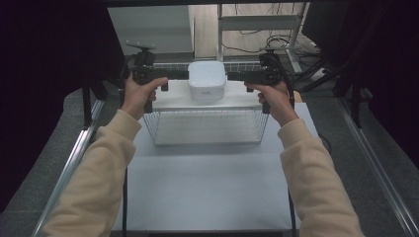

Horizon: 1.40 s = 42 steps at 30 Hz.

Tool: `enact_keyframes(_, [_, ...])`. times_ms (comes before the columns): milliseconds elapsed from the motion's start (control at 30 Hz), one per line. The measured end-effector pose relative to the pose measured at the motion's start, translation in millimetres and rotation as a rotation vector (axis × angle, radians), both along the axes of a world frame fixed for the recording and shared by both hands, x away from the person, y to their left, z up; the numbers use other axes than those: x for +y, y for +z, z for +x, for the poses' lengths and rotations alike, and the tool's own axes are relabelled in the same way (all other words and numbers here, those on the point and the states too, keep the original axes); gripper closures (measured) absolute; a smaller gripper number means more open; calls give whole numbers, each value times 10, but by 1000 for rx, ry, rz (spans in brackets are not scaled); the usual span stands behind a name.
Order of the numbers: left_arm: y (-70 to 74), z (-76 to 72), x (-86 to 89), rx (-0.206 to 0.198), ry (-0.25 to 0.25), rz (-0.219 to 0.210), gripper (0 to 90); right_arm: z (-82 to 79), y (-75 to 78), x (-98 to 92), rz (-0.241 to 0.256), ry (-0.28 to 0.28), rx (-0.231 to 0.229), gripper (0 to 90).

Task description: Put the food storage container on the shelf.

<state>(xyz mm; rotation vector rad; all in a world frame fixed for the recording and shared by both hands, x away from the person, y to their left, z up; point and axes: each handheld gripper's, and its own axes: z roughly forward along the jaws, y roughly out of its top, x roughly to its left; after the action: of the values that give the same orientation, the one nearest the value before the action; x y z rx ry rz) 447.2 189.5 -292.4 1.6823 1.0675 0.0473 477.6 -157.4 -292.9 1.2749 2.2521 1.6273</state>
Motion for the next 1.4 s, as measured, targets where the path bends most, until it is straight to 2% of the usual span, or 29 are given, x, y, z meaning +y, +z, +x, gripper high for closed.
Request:
enact_keyframes(167, [-7, -122, -50, -40, 13, 61, 302, -111, -19, -68, -19, 2, -27, 330])
enact_keyframes(333, [-79, -306, -43, -49, -6, 43, 299, -302, -50, -144, -19, 11, -59, 330])
enact_keyframes(433, [-114, -434, -25, -61, -10, 50, 297, -427, -82, -206, -18, 20, -75, 331])
enact_keyframes(600, [-183, -692, 22, -91, -15, 78, 293, -630, -154, -310, -56, 23, -120, 336])
enact_keyframes(733, [-281, -886, 76, -107, -16, 82, 288, -818, -247, -398, -83, 29, -159, 336])
enact_keyframes(800, [-362, -973, 98, -113, -16, 81, 285, -909, -306, -437, -90, 32, -175, 336])
enact_keyframes(900, [-543, -1091, 119, -100, -6, 97, 280, -1025, -440, -484, -66, 46, -179, 335])
enact_keyframes(1033, [-765, -1238, 120, -90, 10, 145, 279, -1190, -642, -535, -81, 52, -197, 315])
enact_keyframes(1233, [-1143, -1482, 145, -77, 25, 174, 248, -1456, -958, -631, -111, 42, -209, 279])
enact_keyframes(1300, [-1260, -1550, 146, -70, 19, 183, 248, -1530, -1066, -656, -123, 40, -208, 274])
enact_keyframes(1400, [-1417, -1653, 155, -57, 16, 192, 244, -1633, -1259, -694, -151, 33, -177, 272])
